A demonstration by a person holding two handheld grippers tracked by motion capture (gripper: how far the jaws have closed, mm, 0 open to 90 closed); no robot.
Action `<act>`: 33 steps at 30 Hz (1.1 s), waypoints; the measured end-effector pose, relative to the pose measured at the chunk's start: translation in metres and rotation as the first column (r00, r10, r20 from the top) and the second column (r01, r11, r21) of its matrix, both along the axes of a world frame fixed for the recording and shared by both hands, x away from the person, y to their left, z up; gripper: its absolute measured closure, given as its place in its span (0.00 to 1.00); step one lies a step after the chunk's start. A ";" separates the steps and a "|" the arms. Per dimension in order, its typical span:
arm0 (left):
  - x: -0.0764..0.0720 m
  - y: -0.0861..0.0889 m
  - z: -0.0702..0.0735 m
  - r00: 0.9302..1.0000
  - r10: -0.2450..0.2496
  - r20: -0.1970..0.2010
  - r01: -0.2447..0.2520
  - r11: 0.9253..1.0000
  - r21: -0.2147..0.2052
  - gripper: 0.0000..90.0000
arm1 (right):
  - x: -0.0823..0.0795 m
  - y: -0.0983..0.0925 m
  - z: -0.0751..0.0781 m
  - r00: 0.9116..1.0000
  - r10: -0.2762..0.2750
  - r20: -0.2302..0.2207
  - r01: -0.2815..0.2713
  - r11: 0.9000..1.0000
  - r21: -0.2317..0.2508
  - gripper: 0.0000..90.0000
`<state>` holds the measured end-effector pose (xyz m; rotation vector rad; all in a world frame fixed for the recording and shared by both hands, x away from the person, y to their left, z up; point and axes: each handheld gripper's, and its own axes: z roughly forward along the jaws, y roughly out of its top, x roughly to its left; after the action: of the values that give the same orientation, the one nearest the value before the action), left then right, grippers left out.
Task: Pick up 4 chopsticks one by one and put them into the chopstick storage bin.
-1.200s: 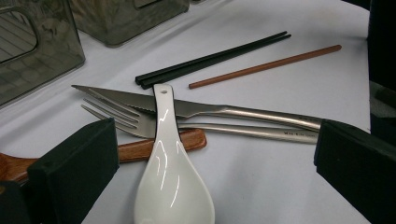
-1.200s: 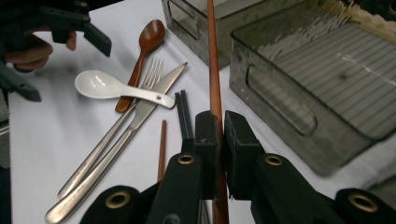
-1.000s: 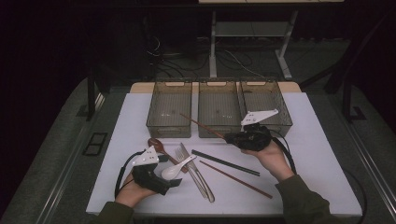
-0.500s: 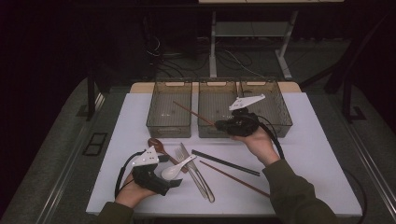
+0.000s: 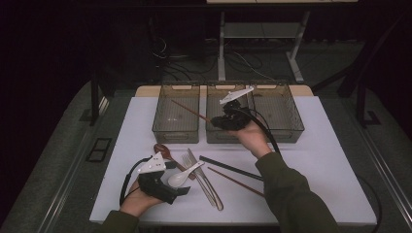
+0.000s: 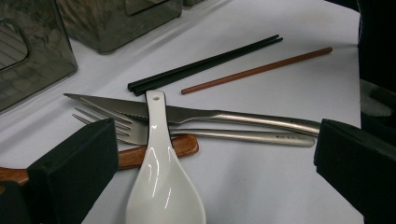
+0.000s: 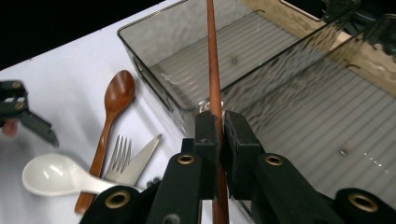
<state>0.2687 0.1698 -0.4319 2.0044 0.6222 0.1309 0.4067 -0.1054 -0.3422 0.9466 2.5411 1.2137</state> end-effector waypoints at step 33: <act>-0.001 0.000 0.001 1.000 -0.017 0.010 0.017 1.000 -0.010 0.00 | 0.074 0.093 -0.025 0.987 -0.140 -0.082 0.129 0.984 -0.123 0.93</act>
<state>0.2678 0.1697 -0.4305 1.9973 0.5981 0.1271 0.4806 -0.0126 -0.3670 1.1483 2.5359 0.9947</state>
